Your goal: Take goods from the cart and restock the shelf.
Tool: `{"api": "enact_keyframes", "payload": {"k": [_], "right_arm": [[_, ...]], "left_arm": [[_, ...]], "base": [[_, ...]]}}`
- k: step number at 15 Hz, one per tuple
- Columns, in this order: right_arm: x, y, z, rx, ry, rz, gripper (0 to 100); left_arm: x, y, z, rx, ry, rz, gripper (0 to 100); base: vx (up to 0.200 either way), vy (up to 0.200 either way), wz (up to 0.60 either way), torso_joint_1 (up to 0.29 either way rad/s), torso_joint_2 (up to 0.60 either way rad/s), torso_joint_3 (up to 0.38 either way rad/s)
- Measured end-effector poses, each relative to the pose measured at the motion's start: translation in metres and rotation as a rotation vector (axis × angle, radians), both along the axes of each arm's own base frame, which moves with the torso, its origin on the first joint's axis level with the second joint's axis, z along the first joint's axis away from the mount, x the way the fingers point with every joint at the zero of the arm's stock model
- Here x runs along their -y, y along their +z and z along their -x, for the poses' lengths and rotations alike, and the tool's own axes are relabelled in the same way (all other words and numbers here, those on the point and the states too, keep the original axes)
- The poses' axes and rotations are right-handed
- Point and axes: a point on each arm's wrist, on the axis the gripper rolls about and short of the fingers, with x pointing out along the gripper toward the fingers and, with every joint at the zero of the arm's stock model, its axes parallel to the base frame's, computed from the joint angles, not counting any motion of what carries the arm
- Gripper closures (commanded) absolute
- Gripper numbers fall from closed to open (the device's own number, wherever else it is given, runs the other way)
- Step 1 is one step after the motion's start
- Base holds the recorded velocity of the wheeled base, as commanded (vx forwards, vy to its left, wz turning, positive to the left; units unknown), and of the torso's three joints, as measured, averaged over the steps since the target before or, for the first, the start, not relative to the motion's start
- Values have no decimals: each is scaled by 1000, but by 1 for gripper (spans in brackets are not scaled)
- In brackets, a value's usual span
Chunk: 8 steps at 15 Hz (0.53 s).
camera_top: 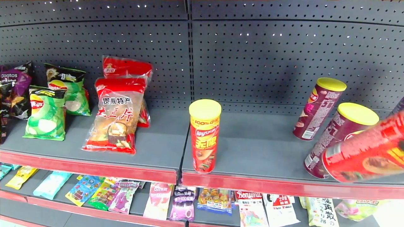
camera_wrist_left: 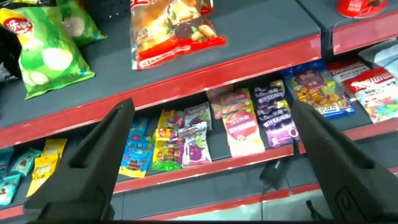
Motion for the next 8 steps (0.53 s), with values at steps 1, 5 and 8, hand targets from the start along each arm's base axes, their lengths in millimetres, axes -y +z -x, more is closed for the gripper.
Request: {"api": "enact_keyframes", "payload": {"k": [1,5,8], "right_arm": [[-9,9,-17,3,32,1,100],[-53,25,-80,-8,134,12,100],[-81,24,-111,-50,186,31,100]], "left_arm": [[0,0,0,-3,4,16,0],[0,1,0,-9,15,36,0],[-1,1,0,-8,32,33,0]], "base": [[0,0,0,0,0,0],[0,0,0,0,0,0],[0,0,0,0,0,0]]}}
